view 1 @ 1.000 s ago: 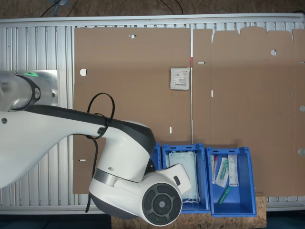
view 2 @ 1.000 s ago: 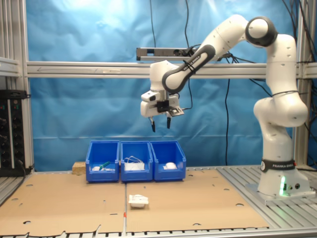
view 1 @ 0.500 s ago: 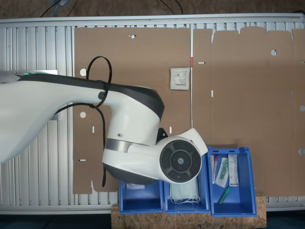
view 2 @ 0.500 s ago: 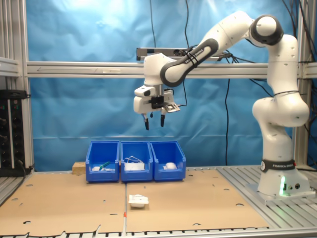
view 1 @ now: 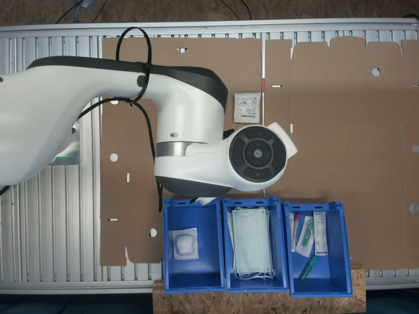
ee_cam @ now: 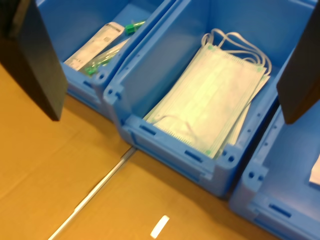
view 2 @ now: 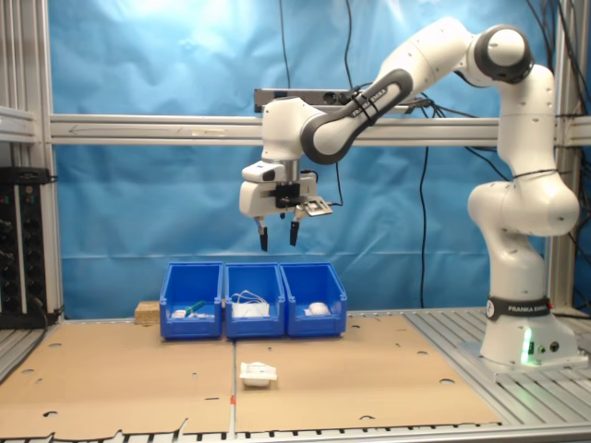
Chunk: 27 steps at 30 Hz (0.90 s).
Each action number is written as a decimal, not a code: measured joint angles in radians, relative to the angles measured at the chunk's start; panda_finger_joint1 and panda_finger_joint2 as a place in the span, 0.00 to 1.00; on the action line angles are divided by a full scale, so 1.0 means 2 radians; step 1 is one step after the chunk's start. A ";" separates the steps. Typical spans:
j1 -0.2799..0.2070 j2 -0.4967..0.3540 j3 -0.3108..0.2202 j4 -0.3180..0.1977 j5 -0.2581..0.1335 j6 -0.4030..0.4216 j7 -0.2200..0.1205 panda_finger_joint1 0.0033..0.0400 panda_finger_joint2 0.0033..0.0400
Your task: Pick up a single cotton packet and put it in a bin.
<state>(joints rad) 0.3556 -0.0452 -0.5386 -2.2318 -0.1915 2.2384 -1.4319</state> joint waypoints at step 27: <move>0.038 0.056 0.022 -0.014 0.028 0.070 0.082 1.00 1.00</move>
<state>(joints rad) 0.4317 0.0659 -0.4937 -2.2593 -0.1356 2.3781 -1.2681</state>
